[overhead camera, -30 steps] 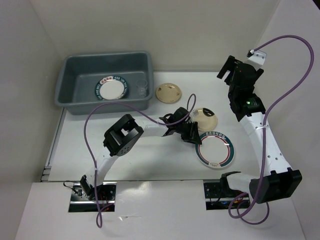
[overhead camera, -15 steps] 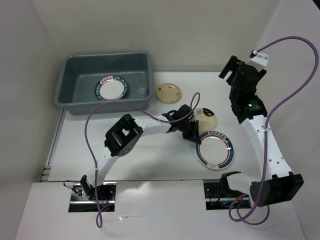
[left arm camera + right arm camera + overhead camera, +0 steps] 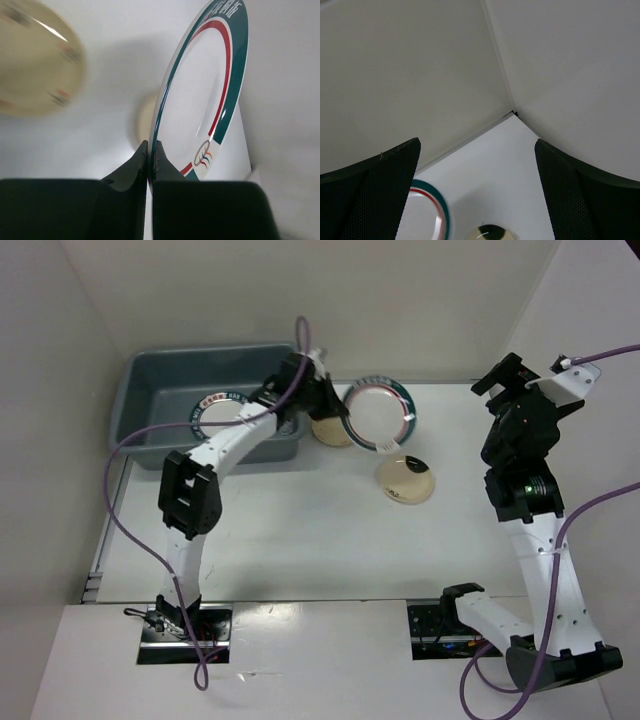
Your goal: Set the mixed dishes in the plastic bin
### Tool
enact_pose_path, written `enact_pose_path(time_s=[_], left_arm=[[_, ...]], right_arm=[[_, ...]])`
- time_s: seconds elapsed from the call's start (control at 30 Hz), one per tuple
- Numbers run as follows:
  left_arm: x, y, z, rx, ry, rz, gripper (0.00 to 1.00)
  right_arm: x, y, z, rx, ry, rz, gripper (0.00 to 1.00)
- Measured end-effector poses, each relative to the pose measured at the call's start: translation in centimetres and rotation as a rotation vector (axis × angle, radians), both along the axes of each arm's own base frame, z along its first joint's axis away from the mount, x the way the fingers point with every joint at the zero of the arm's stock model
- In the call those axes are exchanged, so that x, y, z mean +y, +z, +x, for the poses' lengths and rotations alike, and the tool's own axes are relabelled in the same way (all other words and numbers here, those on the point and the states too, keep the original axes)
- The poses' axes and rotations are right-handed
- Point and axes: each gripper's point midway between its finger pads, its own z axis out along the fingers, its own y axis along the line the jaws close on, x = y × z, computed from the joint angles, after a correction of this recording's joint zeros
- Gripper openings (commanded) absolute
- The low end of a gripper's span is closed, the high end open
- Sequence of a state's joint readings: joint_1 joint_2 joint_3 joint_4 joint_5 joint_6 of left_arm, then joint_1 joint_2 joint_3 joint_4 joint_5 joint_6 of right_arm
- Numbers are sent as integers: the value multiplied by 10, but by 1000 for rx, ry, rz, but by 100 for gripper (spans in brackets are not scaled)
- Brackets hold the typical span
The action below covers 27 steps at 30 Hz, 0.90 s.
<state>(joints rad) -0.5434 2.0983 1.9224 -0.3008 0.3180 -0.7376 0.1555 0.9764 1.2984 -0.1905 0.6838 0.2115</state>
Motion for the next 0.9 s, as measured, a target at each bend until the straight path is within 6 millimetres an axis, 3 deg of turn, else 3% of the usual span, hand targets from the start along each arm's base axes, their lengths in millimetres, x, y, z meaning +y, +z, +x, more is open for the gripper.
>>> enact_pose_path(time_s=[0.1,0.23,0.33,0.43,0.5,0.57,0.67,0.77,0.9], left_arm=[[71,26,57,-63,181,-5,0],[192,41,103,-92,457,36,0],[285,41,113,-84,657,67,0],[373,33,110,-61,858,111,0],[415,25,107,-49,967,160,0],[438,19,102,-38,1029,213,0],[445,10,100,-21,1055,251,0],[445,-9,104,8,1058,274,0],[444,-55,110,87,1045,315,0]], right_arm=[[-1,-7,2,13,-9,-1,100],[1,-28,15,73,-8,-6,100],[3,-49,25,127,-7,-11,100],[6,-79,38,201,-6,-18,100],[8,-100,48,253,-5,-21,100],[10,-124,57,315,0,-27,100],[14,-150,68,384,11,-32,100],[15,-161,74,414,16,-36,100],[15,-165,76,426,15,-38,100]])
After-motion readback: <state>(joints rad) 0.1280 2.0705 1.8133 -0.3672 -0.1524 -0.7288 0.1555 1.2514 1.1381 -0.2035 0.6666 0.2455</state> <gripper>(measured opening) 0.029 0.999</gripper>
